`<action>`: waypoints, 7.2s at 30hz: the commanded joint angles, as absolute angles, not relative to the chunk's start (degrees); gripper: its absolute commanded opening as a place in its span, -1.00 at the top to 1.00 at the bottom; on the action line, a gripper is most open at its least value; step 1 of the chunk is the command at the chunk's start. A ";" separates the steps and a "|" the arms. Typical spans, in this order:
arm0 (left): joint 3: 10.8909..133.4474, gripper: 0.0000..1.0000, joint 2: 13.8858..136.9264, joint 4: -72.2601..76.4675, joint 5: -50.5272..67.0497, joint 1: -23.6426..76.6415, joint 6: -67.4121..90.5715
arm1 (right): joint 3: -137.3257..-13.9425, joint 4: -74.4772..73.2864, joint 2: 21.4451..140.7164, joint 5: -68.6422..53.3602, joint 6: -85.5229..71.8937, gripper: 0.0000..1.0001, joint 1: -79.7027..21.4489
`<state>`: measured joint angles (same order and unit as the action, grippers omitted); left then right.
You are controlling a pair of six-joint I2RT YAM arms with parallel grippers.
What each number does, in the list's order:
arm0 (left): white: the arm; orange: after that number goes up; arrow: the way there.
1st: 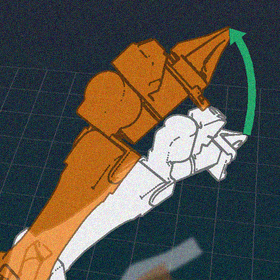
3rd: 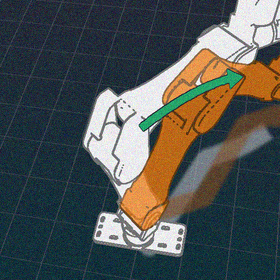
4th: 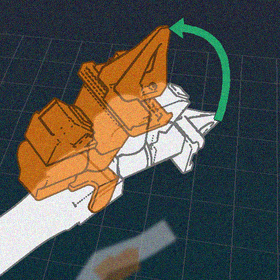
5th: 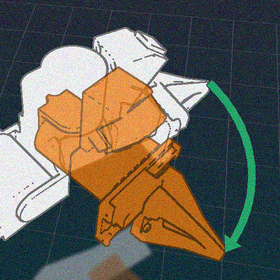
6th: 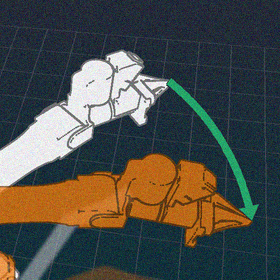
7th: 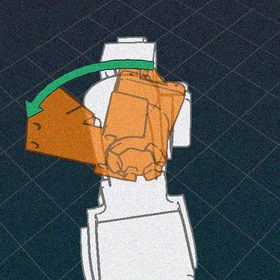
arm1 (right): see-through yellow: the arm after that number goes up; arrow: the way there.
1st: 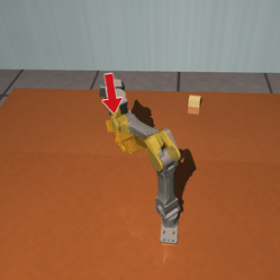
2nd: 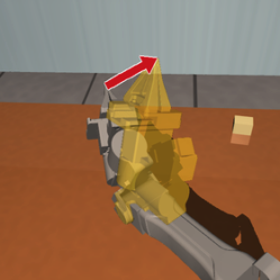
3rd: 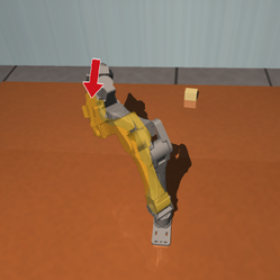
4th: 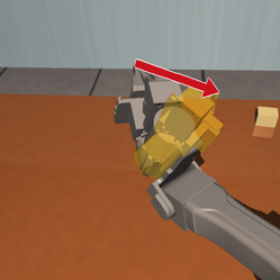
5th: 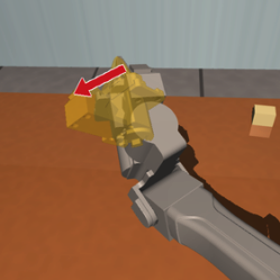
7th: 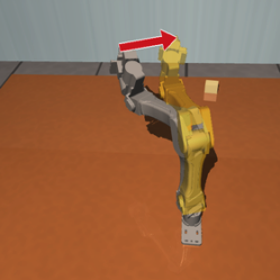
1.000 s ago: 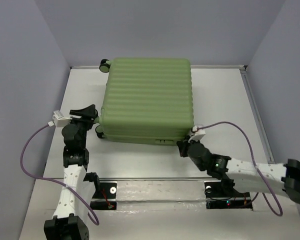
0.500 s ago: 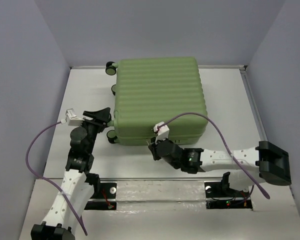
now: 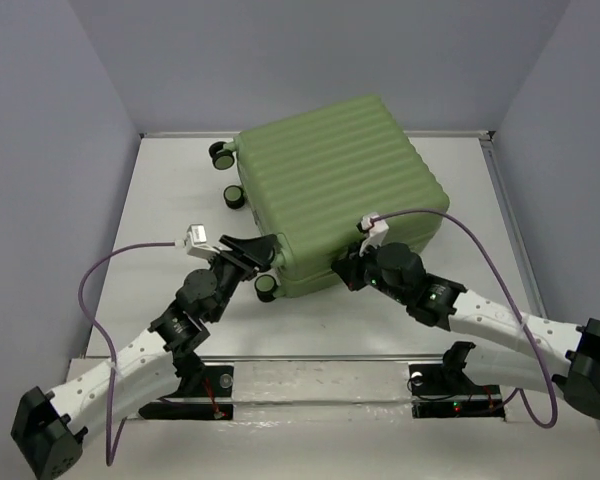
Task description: Pack the luggage
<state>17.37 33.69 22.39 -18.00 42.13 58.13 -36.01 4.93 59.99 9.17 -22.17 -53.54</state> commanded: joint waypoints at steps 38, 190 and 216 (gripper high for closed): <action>25.31 0.88 50.71 33.05 -12.92 52.65 51.86 | -20.04 9.65 47.19 10.38 -21.45 0.01 -37.01; 47.55 -0.65 54.49 -13.89 17.13 24.70 13.89 | -46.14 -54.49 32.78 51.94 -58.10 0.86 -75.50; 38.41 0.88 38.52 -7.64 11.87 38.75 27.33 | -38.58 -14.47 46.04 20.08 -28.15 0.86 -48.72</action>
